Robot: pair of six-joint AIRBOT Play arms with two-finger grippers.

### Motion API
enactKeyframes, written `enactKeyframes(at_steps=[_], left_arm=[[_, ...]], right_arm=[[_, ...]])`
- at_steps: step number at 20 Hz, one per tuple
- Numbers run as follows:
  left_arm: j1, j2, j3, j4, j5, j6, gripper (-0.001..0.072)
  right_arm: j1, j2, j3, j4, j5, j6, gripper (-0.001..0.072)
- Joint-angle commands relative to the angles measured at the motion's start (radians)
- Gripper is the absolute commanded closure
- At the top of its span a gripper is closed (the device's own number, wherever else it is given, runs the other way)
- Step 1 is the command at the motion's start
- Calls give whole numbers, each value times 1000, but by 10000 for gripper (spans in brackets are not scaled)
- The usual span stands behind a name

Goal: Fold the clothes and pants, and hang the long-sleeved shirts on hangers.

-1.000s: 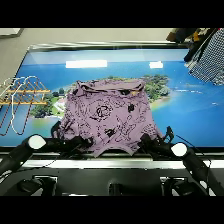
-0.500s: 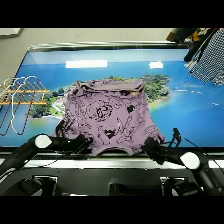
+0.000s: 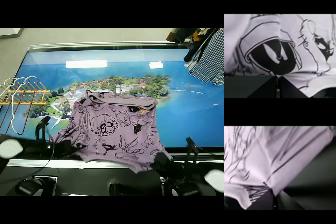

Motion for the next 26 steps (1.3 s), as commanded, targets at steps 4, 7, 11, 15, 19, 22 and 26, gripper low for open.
enactKeyframes(at_steps=[4, 7, 11, 15, 19, 22, 26], left_arm=[[6, -575, 398, 17, -35, 246, 676], [19, -832, 590, 7, -80, 295, 676], [42, -974, 695, 6, -92, 313, 674], [92, -912, 704, 49, -102, 349, 231], [96, -757, 657, 245, -72, 373, 230], [93, -665, 544, 254, -6, 375, 230], [92, -630, 468, 254, 7, 375, 230]], right_arm=[[-2, -636, 189, -73, -320, -225, 662], [-10, -896, 340, -92, -365, -301, 662], [-10, -991, 379, -121, -351, -332, 476], [-14, -803, 452, -214, -242, -445, 181], [174, -620, 455, -344, -236, -302, 185], [372, -698, 455, -443, -318, -198, 185], [487, -907, 455, -547, -337, -119, 183]])
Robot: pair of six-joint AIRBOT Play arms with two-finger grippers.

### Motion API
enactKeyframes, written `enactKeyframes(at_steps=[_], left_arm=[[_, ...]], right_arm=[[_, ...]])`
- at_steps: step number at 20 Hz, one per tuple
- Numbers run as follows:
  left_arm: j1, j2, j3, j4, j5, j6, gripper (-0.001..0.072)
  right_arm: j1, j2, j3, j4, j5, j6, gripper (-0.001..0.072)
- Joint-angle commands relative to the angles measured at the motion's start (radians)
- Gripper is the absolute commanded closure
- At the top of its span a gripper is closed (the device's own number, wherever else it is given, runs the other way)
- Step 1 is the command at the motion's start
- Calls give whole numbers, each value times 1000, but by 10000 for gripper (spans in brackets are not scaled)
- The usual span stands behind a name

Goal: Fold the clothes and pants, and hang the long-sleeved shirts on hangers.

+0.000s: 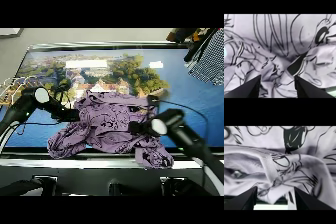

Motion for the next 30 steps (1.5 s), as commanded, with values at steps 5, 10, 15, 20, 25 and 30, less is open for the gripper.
enactKeyframes(at_steps=[5, 10, 15, 20, 25, 30], left_arm=[[-28, 34, -52, 19, 84, 6, 81], [-250, 32, -79, 17, 221, 57, 82], [-410, 16, -143, 46, 327, 56, 82], [-409, -11, -163, 62, 349, 53, 90], [-407, -91, -163, 66, 415, 55, 682], [-303, -60, 75, 53, 129, 56, 675]], right_arm=[[89, -263, 2, -156, -60, 107, 657], [89, -156, 3, -180, 10, 192, 665], [89, -145, 3, -135, 22, 220, 665], [89, -143, 4, -82, 22, 229, 664], [89, -131, 4, -35, 26, 252, 664], [-34, -64, 200, -98, 259, 204, 665]])
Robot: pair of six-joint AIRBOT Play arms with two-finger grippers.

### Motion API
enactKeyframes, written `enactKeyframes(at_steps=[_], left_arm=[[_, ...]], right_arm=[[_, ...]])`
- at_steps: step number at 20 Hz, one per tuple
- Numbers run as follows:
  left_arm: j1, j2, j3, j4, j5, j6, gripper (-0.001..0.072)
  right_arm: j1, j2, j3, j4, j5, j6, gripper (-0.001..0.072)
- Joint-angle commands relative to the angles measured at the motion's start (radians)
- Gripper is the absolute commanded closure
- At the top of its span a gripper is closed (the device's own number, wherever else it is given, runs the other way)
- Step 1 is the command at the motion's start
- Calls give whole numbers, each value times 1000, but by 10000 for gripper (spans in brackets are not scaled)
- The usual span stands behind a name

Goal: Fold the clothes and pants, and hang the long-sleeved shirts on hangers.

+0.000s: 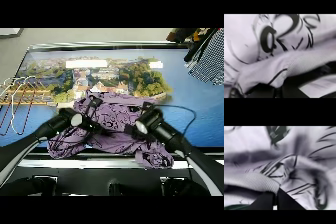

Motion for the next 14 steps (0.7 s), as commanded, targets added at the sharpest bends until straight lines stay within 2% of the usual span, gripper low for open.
enactKeyframes(at_steps=[1, 3, 6, 11, 14], left_arm=[[80, 20, 220, -13, -268, 23, 674], [113, 25, 392, -17, -439, 29, 674], [126, 29, 600, -17, -639, 2, 674], [126, 84, 752, -18, -813, -90, 673], [126, 106, 751, -17, -838, -114, 674]], right_arm=[[-110, 32, 188, -5, 138, -122, 665], [-164, 31, 366, 21, 203, -186, 665], [-159, 31, 568, 106, 274, -206, 665], [-159, 34, 765, 275, 374, -205, 665], [-159, 25, 765, 279, 420, -233, 664]])
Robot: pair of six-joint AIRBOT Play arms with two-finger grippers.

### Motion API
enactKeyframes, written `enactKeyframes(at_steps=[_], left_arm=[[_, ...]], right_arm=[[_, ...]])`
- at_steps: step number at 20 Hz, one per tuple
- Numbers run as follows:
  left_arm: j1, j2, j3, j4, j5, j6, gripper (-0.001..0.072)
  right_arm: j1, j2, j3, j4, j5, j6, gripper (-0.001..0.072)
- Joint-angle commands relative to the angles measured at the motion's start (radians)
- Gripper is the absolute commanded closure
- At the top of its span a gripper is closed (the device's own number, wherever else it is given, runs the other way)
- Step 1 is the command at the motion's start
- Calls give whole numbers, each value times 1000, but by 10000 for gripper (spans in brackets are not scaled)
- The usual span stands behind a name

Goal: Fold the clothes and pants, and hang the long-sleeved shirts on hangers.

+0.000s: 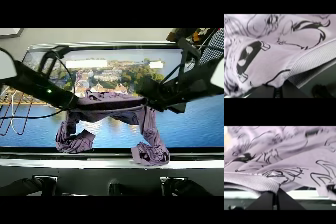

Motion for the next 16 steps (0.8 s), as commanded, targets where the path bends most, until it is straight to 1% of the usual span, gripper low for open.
enactKeyframes(at_steps=[1, 2, 3, 4, 5, 7, 9, 11, 14, 15, 16], left_arm=[[2, 19, 18, 0, -70, -50, 674], [2, 21, -19, 0, -52, -52, 674], [2, 21, -68, 0, -29, -52, 674], [2, 21, -134, 0, 13, -52, 674], [2, 20, -201, -10, 65, -51, 674], [2, 19, -349, -47, 191, -51, 673], [2, 17, -476, -53, 298, -52, 673], [2, -1, -566, -62, 369, -51, 673], [2, -45, -610, -98, 418, -42, 668], [3, -50, -610, -97, 439, -40, 631], [15, -47, -609, -97, 452, -36, 557]], right_arm=[[0, -11, 25, 9, 89, -47, 664], [29, -9, -10, -59, 108, -57, 664], [91, -5, -68, -163, 120, -57, 664], [161, -3, -137, -249, 113, -37, 664], [237, -3, -219, -324, 88, 11, 664], [323, -3, -391, -409, -35, 132, 664], [328, -8, -542, -424, -173, 286, 664], [328, -26, -620, -417, -303, 386, 664], [328, -80, -624, -396, -430, 406, 665], [328, -93, -624, -389, -433, 426, 664], [328, -98, -624, -373, -432, 426, 664]])
